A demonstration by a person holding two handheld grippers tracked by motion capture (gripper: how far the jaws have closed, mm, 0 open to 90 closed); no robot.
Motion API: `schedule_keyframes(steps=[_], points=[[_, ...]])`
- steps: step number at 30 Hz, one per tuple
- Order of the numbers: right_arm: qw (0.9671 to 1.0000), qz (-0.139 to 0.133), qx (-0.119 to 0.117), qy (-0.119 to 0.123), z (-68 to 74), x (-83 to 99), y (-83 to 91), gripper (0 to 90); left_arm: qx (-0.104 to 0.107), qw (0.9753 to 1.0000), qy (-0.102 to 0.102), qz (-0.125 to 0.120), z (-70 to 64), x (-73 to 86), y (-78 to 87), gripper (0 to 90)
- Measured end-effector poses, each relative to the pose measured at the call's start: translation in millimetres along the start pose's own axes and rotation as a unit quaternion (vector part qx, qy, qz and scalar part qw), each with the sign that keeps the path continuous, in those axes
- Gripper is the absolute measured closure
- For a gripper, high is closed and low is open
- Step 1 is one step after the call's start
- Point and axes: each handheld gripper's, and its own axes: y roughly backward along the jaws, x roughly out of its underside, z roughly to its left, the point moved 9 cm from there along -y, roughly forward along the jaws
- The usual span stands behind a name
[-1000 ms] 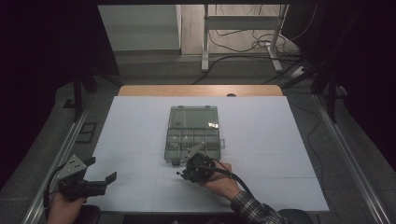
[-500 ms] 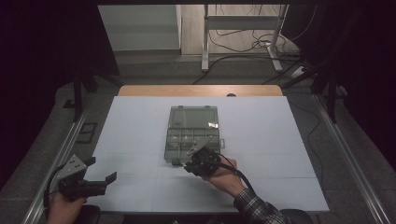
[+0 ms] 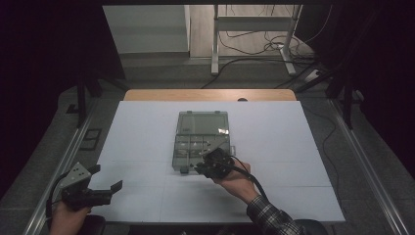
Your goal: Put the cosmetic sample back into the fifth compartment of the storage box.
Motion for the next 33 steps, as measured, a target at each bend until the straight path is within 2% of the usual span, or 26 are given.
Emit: schedule_keyframes(steps=[11,33], points=[[0.9998,-0.017,0.006,-0.011,-10.5,-13.5,-9.9,81.0,0.001,1.0000,0.001,0.000,0.3,0.1,0.0,1.6],[0.9994,-0.026,0.011,-0.022,-21.1,-31.3,-32.6,80.9,0.002,1.0000,0.001,0.000,0.4,0.1,-0.1,1.6]])
